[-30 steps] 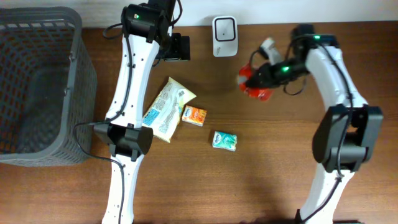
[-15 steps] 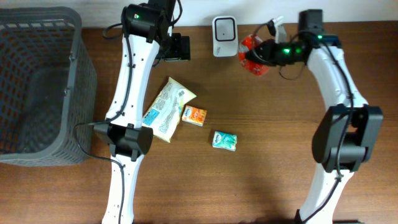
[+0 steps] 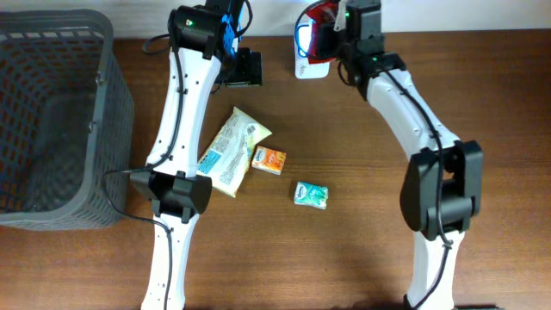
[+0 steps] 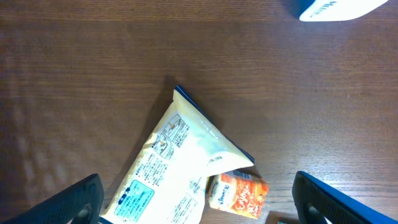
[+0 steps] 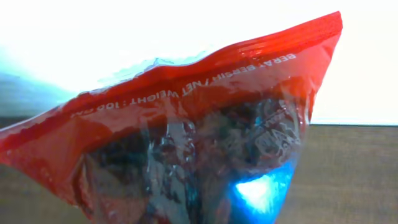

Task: Scan the item barcode
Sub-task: 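Hold the red bag in front of the white scanner with right gripper, then carry the red bag to the table's right edge and release it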

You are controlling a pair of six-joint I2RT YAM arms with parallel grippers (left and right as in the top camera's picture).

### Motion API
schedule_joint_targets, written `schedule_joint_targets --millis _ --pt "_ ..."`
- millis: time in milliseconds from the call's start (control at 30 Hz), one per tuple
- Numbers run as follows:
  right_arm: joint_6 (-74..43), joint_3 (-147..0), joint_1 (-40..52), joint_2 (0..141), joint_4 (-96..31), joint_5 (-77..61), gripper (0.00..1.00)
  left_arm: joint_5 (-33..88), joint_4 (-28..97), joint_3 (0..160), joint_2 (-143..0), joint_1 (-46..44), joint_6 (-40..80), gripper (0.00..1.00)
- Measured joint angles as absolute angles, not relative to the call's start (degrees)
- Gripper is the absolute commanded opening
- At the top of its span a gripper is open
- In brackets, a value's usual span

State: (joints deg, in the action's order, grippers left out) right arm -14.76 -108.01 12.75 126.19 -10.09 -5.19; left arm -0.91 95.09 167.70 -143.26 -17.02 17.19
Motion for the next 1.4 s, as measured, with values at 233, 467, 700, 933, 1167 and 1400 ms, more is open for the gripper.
schedule_joint_targets --millis 233,467,700,933,1167,1400 --pt "-15.0 -108.0 13.2 134.8 -1.4 -2.2 0.04 -0.9 95.1 167.7 -143.3 -17.0 17.2 0.96" --pt "-15.0 -108.0 13.2 136.7 2.3 -1.9 0.04 -0.9 94.9 167.7 -143.3 -17.0 17.2 0.96" --pt "-15.0 -108.1 13.2 136.7 1.3 -1.9 0.04 -0.9 94.9 167.7 -143.3 -17.0 17.2 0.98" --pt "-15.5 -107.8 10.6 130.4 -11.9 0.1 0.04 -0.9 94.9 167.7 -143.3 -17.0 17.2 0.98" --pt "-18.1 -108.6 -2.5 116.3 -30.1 5.4 0.04 -0.9 95.0 167.7 -143.3 -17.0 17.2 0.99" --pt "-18.3 -108.0 -19.5 116.6 -50.3 14.6 0.04 -0.9 95.8 167.7 -143.3 -17.1 17.2 0.99"
